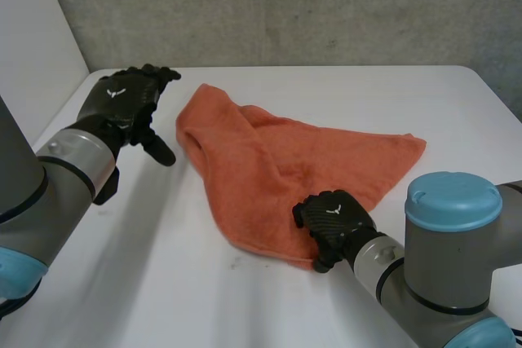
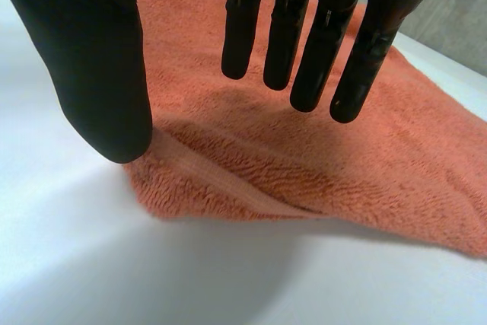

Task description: Fold the laundry

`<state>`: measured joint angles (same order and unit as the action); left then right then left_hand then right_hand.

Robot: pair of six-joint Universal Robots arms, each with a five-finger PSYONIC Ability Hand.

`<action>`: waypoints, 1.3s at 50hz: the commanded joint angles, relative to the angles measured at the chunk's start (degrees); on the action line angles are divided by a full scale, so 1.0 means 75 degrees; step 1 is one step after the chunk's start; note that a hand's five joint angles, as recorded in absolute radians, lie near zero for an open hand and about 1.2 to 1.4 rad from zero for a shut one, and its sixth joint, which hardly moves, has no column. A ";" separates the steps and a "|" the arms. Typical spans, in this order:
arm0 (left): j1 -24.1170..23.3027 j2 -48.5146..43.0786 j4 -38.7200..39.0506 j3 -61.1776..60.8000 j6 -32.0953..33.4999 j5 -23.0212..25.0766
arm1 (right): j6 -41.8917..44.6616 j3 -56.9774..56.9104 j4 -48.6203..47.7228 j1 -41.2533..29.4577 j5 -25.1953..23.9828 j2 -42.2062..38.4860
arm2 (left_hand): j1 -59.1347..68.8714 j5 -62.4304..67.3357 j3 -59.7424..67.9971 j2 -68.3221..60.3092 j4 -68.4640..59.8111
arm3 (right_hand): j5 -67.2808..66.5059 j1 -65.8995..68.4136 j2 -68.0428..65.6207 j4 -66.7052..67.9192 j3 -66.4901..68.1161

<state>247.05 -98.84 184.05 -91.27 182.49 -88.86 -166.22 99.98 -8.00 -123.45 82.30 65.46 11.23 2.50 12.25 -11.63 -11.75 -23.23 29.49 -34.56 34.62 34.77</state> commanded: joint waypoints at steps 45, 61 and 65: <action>-0.1404 -0.3285 0.1194 0.0320 -0.0039 0.0633 | -0.1416 0.0215 -0.0562 0.0393 0.0184 0.1947 | 0.1972 0.1803 0.1836 -0.1919 -0.1903 | -0.6236 0.6735 -0.6059 0.6050 0.6030; -0.1369 -0.3603 0.1557 0.1342 0.0066 -0.0621 | -0.0446 -0.0427 0.0139 0.0616 0.0195 0.0405 | 0.9169 0.9000 0.9033 -0.9116 -0.9100 | -0.6236 0.6735 -0.6059 0.6050 0.6030; -0.1346 -0.3462 0.1569 0.1130 0.0438 -0.0551 | 0.0130 -0.1060 0.0492 0.0639 0.0254 -0.0372 | 0.9169 0.9000 0.9033 -0.9116 -0.9100 | -0.6236 0.6735 -0.6059 0.6050 0.6030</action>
<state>236.63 -127.56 196.02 -80.77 182.65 -91.61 -171.67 98.42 -8.56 -119.17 83.52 72.53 65.45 54.91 67.85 -68.18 -68.04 -55.86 54.51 -66.90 68.06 67.51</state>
